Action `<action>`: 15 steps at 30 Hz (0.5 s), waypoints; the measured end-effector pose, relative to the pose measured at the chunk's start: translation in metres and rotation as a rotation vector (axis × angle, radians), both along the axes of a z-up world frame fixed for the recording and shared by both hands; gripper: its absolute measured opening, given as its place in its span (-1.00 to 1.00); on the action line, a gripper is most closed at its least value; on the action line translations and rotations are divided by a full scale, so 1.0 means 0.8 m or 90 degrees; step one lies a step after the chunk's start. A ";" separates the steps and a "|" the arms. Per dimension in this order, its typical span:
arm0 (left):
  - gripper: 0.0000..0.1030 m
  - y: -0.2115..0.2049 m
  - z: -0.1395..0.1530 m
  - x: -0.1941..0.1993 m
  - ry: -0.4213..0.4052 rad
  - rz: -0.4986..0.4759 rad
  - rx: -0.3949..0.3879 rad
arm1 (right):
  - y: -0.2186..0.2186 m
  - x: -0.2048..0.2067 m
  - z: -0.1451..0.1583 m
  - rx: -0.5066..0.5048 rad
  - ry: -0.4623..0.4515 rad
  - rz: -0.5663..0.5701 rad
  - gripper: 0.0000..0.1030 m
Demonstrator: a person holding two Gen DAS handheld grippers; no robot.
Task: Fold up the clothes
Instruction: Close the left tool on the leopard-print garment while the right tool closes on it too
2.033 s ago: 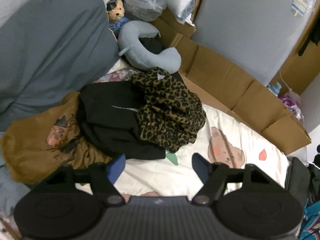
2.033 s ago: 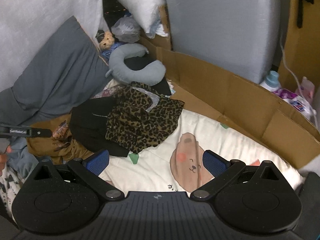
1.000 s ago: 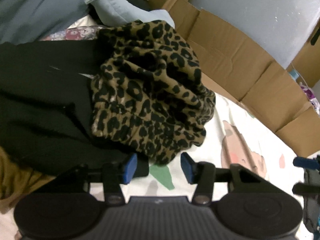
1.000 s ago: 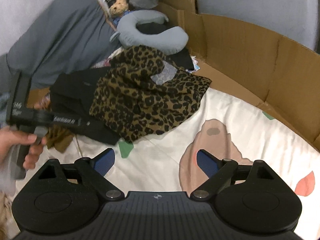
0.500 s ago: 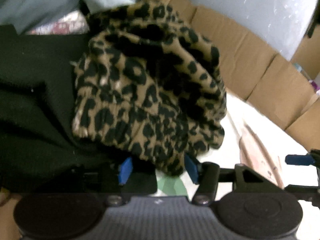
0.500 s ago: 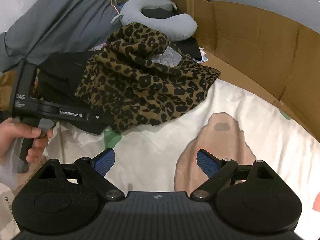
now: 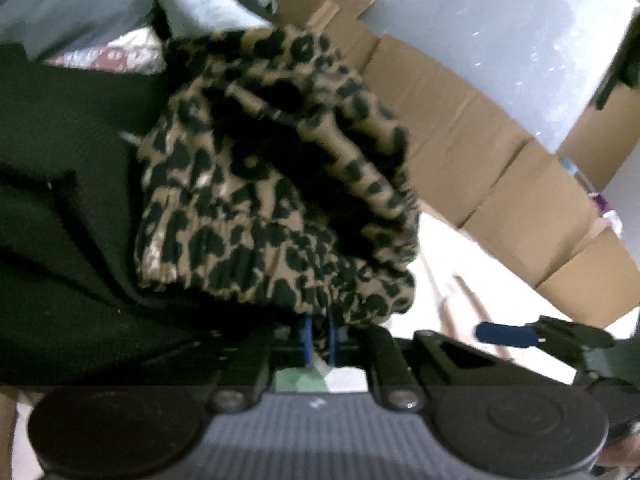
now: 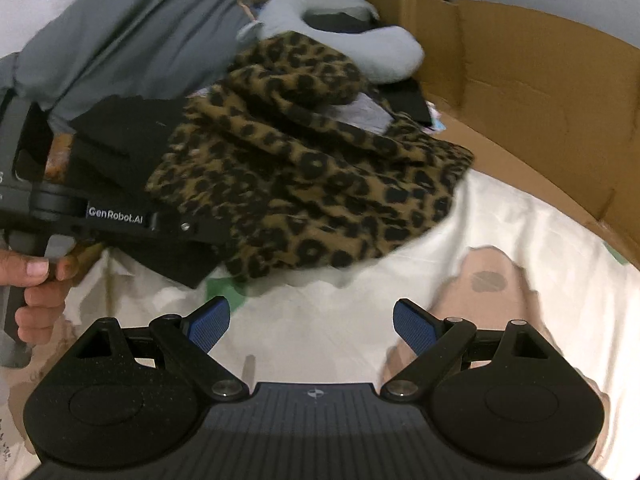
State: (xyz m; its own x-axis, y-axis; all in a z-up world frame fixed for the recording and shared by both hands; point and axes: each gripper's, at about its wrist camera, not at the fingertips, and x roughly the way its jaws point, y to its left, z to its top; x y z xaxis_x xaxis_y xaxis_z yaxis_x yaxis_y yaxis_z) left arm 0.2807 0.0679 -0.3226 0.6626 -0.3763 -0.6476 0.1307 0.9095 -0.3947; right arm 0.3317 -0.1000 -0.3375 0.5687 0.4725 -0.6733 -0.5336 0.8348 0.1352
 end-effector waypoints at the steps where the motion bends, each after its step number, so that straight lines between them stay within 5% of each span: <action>1: -0.88 0.001 0.008 -0.004 -0.007 -0.004 -0.006 | 0.004 -0.003 0.002 -0.006 -0.012 0.003 0.78; 15: -0.90 -0.001 0.104 -0.049 -0.087 -0.031 -0.061 | 0.061 -0.044 0.031 -0.092 -0.182 0.043 0.78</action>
State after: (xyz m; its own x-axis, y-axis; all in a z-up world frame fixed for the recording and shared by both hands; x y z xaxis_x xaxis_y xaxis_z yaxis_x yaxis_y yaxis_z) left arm 0.2414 0.0670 -0.2391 0.7218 -0.4653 -0.5124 0.2314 0.8600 -0.4549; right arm 0.2961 -0.0510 -0.3130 0.7145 0.4270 -0.5543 -0.5881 0.7957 -0.1451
